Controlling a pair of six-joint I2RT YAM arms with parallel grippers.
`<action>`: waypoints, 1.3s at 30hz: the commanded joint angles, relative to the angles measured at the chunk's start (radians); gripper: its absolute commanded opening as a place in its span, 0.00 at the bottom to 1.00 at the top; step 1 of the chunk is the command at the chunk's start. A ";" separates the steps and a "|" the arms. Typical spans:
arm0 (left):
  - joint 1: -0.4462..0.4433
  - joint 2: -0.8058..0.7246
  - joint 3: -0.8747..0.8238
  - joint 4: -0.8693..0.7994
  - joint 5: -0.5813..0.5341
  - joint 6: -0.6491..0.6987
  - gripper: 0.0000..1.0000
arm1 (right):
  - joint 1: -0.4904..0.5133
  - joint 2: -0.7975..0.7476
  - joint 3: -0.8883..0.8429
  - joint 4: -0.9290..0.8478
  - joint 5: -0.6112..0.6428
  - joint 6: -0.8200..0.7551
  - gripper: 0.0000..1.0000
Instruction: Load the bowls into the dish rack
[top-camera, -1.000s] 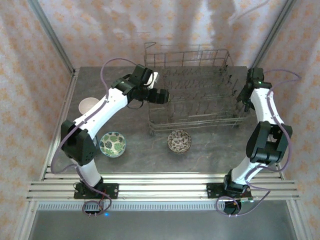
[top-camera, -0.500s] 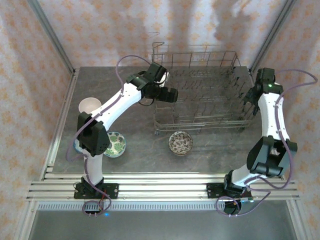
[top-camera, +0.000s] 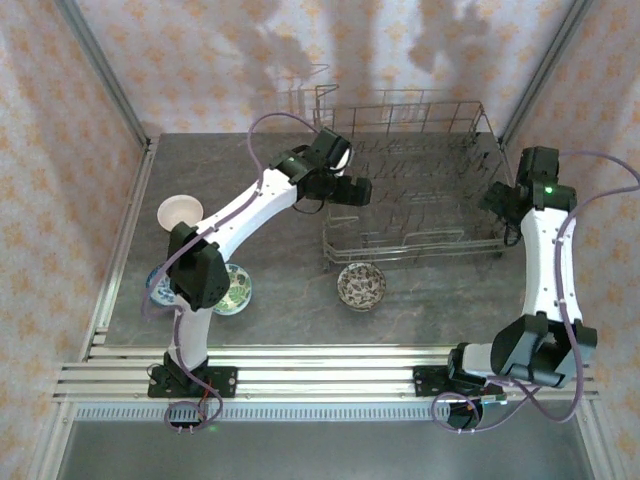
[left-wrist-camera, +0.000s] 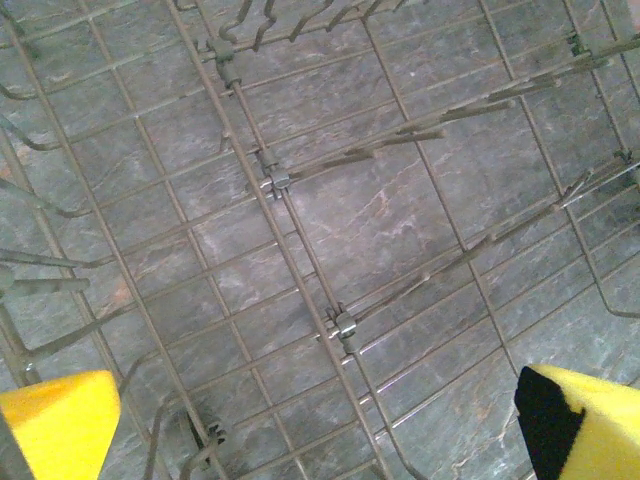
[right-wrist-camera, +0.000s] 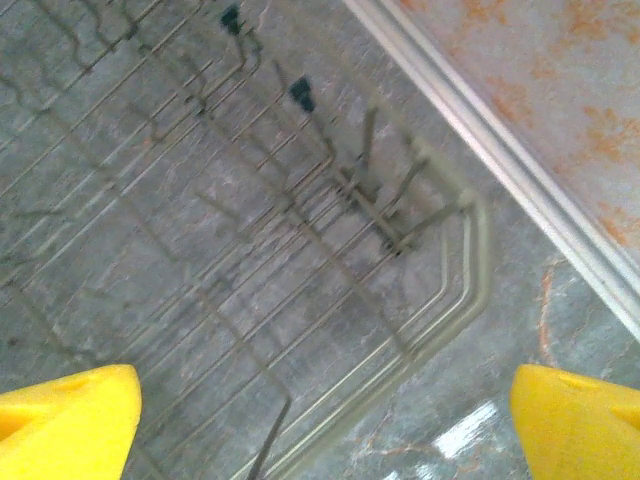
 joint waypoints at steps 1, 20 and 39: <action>-0.052 0.043 0.059 0.048 0.074 0.024 0.99 | 0.004 -0.008 -0.045 -0.026 -0.036 0.022 0.95; 0.053 -0.093 0.069 -0.019 0.096 -0.041 0.99 | 0.007 -0.002 -0.145 0.029 -0.085 0.039 0.95; 0.131 -0.193 -0.077 -0.024 0.018 -0.021 0.99 | -0.003 0.162 -0.074 0.116 -0.040 0.025 0.97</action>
